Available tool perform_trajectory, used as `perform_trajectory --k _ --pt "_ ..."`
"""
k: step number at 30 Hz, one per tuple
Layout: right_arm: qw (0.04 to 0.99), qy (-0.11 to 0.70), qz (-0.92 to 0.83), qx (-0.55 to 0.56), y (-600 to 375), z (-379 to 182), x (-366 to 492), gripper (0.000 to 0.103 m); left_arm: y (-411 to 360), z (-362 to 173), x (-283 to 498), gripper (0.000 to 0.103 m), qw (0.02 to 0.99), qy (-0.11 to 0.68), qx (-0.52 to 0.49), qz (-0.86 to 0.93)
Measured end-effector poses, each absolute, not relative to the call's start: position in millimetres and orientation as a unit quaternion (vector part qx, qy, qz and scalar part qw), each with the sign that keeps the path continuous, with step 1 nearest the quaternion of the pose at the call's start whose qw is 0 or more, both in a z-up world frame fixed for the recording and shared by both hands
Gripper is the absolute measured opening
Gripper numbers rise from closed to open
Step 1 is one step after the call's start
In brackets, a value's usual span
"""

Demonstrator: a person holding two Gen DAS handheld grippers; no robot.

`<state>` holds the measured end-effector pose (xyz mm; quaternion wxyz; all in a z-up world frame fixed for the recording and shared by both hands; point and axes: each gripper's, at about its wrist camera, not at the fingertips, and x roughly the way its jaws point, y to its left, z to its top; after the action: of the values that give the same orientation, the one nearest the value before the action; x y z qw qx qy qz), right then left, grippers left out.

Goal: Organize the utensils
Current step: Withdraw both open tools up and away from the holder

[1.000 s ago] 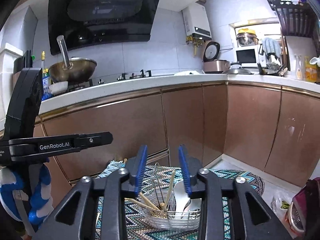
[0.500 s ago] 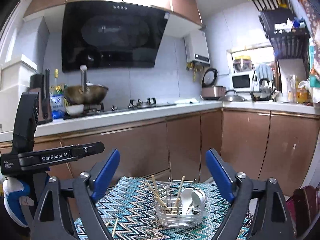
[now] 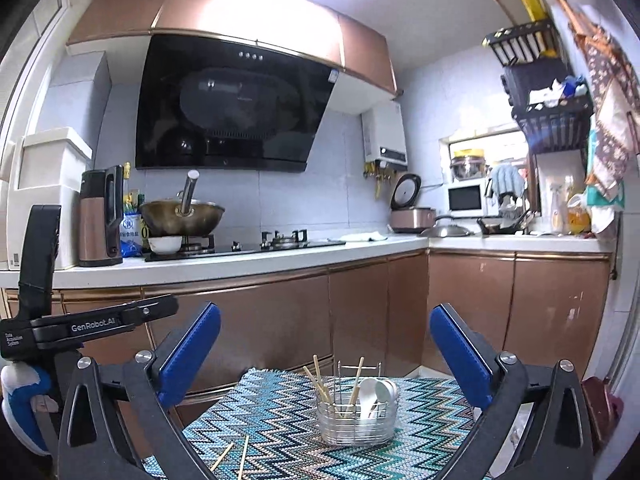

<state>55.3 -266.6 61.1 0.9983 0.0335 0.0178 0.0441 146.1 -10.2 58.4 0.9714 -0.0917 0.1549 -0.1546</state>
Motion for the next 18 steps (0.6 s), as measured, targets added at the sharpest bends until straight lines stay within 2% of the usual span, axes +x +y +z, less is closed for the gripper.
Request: perform_trajectory --k 5,12,18 --pt "0.998 -0.017 0.032 0.047 -267.0 64.7 30.9 0.103 9.1 63.8 116.2 0.073 0.982 0.117 -0.091 -0.120" --pt "0.996 -0.049 0.033 0.073 -266.8 68.0 4.5 0.103 30.3 61.4 91.6 0.073 0.984 0.108 -0.107 -0.098" --pt "0.996 -0.041 0.029 0.069 -262.0 69.2 -6.8 0.103 42.0 59.8 76.0 0.073 0.986 0.102 -0.113 -0.074"
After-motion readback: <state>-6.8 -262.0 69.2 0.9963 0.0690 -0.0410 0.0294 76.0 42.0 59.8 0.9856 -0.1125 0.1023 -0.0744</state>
